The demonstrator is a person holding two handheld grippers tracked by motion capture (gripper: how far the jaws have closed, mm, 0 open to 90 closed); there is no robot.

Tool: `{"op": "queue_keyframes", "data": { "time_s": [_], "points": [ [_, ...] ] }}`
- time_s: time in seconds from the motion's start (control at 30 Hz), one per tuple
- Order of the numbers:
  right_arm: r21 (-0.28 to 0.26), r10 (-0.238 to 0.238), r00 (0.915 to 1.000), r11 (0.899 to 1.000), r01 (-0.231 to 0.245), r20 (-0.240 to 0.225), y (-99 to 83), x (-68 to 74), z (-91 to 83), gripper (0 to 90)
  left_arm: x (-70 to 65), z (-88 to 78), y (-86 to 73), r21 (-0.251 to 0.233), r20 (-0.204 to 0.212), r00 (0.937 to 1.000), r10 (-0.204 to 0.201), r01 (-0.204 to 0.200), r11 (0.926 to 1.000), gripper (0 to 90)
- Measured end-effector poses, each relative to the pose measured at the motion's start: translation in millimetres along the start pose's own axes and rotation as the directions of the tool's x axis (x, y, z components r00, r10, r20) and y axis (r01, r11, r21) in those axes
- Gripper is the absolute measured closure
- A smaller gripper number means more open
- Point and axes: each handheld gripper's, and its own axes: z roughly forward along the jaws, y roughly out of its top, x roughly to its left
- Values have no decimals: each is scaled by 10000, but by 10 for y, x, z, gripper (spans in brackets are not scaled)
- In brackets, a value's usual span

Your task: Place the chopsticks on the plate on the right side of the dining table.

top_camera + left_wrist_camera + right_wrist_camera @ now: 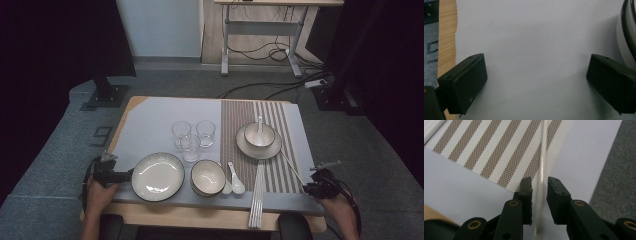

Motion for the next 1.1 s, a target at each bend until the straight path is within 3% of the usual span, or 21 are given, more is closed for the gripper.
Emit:
{"op": "queue_keyframes", "data": {
  "time_s": [0.17, 0.3, 0.47, 0.57, 0.8, 0.9, 1.1],
  "points": [
    [981, -211, 9998, 9949, 215, -56, 55, -42, -72, 723, 0, 1, 0, -12, 2, 10000, 0, 0, 10000, 29],
    [1583, -329, 9994, 9868, 332, -44, 89, -53, -97, 648, 1, 1, 0, -10, 5, 10000, -3, 3, 10000, 29],
    [2630, -417, 9990, 9638, 443, -155, 144, -50, -56, 617, 1, 1, 0, -5, 4, 10000, -1, 1, 10000, 29],
    [3111, -603, 9979, 9481, 648, -243, 175, -28, -5, 655, 2, 2, 0, -6, 8, 10000, -3, 3, 10000, 29],
    [3763, -628, 9979, 9242, 646, -171, 221, -26, 72, 803, 3, 2, 1, -3, 17, 10000, -12, 12, 10000, 28],
    [3959, -543, 9984, 9165, 569, -178, 245, -40, 86, 818, 3, 2, 1, -2, 16, 10000, -14, 14, 10000, 28],
    [4589, -414, 9985, 8869, 526, -345, 331, -67, 143, 818, 4, 3, 1, 5, 21, 10000, -11, 11, 10000, 28]
  ]
}}
